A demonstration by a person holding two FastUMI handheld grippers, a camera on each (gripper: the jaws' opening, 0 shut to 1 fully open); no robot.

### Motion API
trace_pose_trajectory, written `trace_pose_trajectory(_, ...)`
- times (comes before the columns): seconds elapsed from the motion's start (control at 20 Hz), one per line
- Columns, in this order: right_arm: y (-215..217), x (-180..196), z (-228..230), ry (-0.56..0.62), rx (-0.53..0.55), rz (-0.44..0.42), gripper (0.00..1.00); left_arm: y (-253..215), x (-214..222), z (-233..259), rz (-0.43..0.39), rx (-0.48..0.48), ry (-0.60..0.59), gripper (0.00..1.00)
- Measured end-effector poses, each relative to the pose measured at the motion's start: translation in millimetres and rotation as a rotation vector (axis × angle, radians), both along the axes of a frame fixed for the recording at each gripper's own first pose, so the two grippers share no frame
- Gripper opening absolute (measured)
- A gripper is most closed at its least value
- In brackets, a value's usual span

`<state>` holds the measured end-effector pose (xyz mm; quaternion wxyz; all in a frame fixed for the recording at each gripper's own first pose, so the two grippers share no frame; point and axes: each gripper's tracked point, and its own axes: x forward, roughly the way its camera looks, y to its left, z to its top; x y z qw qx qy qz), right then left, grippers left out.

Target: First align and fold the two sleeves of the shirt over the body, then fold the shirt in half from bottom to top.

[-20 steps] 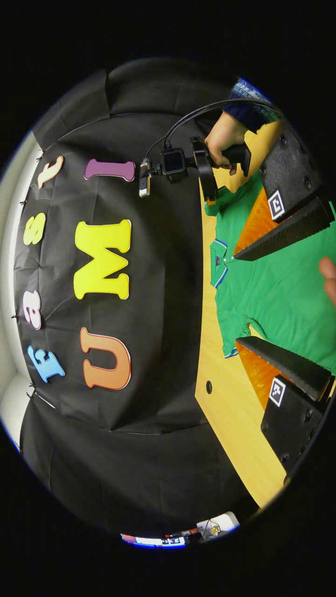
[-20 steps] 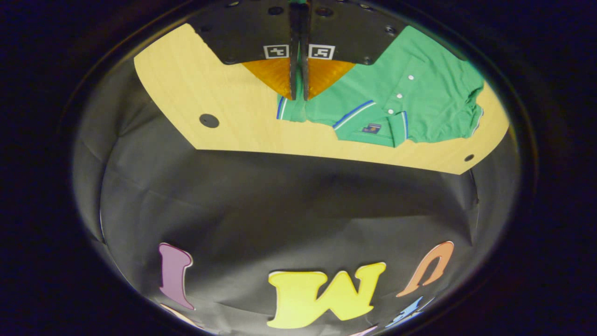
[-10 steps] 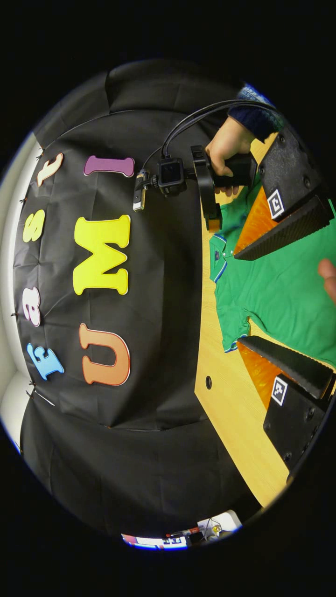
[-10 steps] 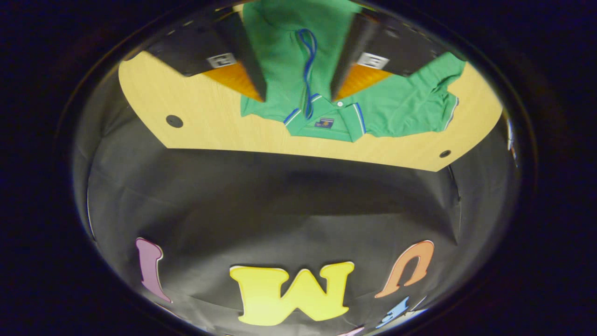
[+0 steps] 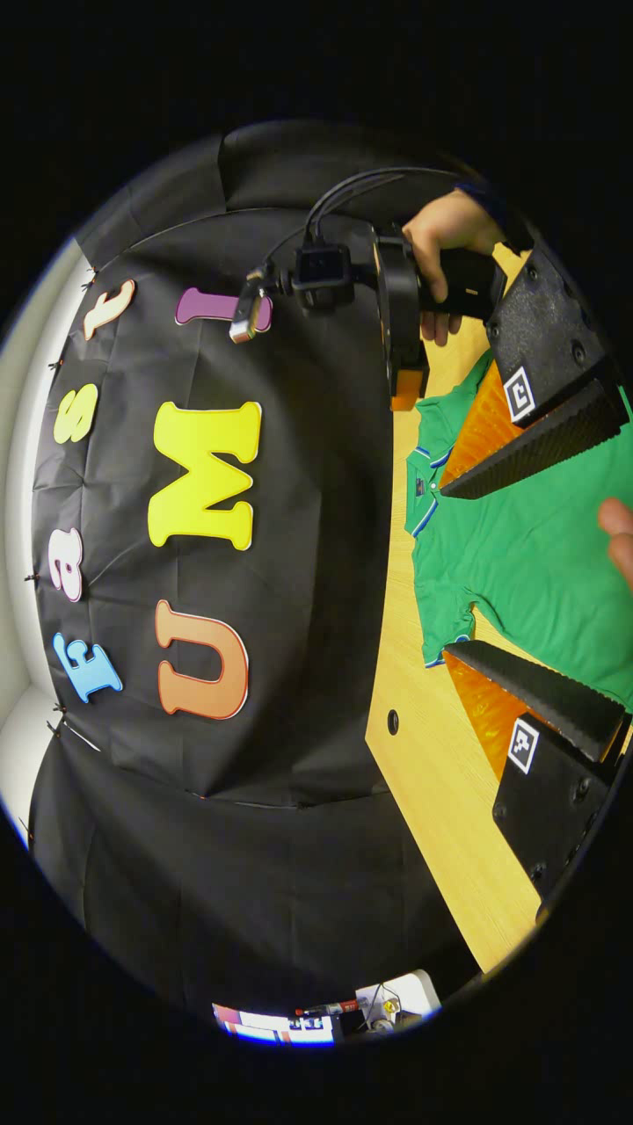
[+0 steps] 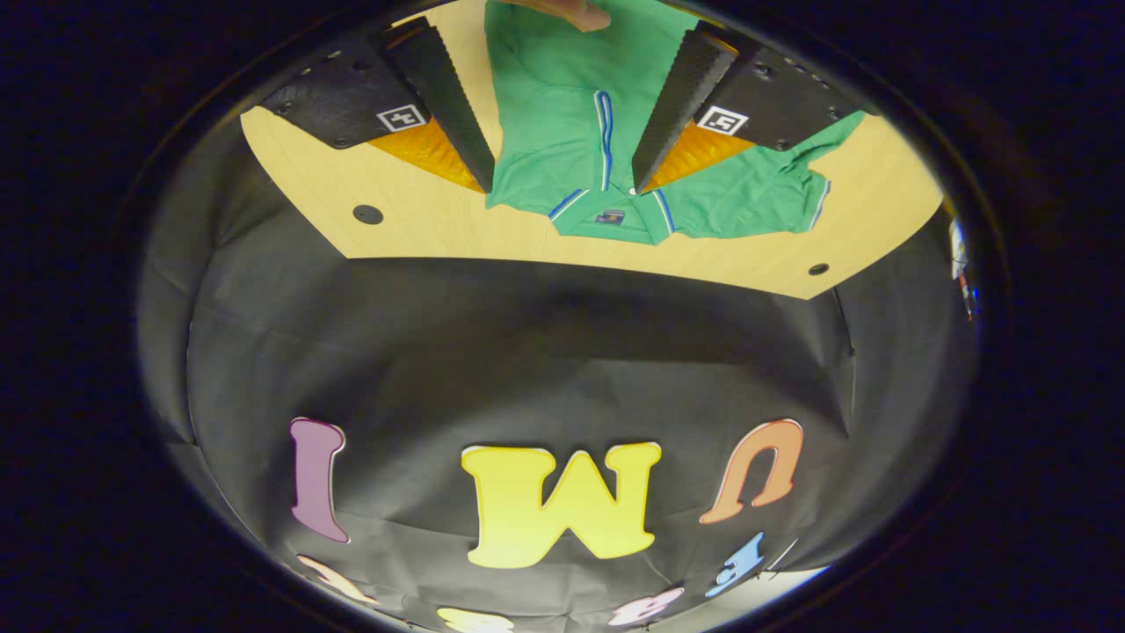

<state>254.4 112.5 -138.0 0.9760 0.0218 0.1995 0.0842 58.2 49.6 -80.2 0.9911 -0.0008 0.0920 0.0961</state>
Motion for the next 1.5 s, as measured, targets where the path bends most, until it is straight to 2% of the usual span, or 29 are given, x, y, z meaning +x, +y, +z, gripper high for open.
trace_pose_trajectory(0.15,-16.8,-35.8,21.2,-0.062,0.021,0.006,0.95,4.9,-1.0,-1.5,0.027,0.028,0.014,1.00)
trace_pose_trajectory(0.3,-35.1,-81.7,31.5,-0.120,-0.020,0.030,0.96,9.9,-0.6,-0.8,0.091,0.030,0.014,1.00)
trace_pose_trajectory(0.4,-50.5,-110.1,34.2,-0.162,-0.043,0.026,0.95,8.0,7.1,-1.2,0.097,0.022,0.019,1.00)
trace_pose_trajectory(0.45,-57.0,-124.1,36.2,-0.184,-0.041,0.020,0.96,9.2,7.1,-4.1,0.101,0.028,0.051,0.89)
trace_pose_trajectory(0.5,-60.6,-138.5,37.2,-0.197,-0.035,0.023,0.95,13.5,3.8,-7.5,0.110,0.044,0.074,1.00)
trace_pose_trajectory(0.7,-80.4,-178.6,42.6,-0.266,-0.080,0.019,0.95,17.6,36.3,-17.5,0.139,0.093,0.142,1.00)
trace_pose_trajectory(0.85,-77.0,-201.3,46.5,-0.317,-0.091,0.070,0.95,39.0,69.1,-32.6,0.188,0.067,0.212,1.00)
trace_pose_trajectory(1.1,-83.2,-211.8,41.4,-0.345,-0.069,0.117,0.95,94.1,131.4,-49.2,0.251,0.075,0.254,1.00)
trace_pose_trajectory(1.25,-101.6,-201.9,37.6,-0.336,-0.037,0.065,0.95,128.4,155.2,-82.6,0.332,-0.007,0.331,1.00)
trace_pose_trajectory(1.4,-120.5,-191.1,34.0,-0.344,-0.032,0.010,0.95,141.2,179.4,-115.6,0.326,-0.107,0.395,1.00)
trace_pose_trajectory(1.5,-124.2,-188.5,31.4,-0.353,-0.034,0.010,0.96,151.8,190.5,-134.0,0.330,-0.101,0.427,1.00)
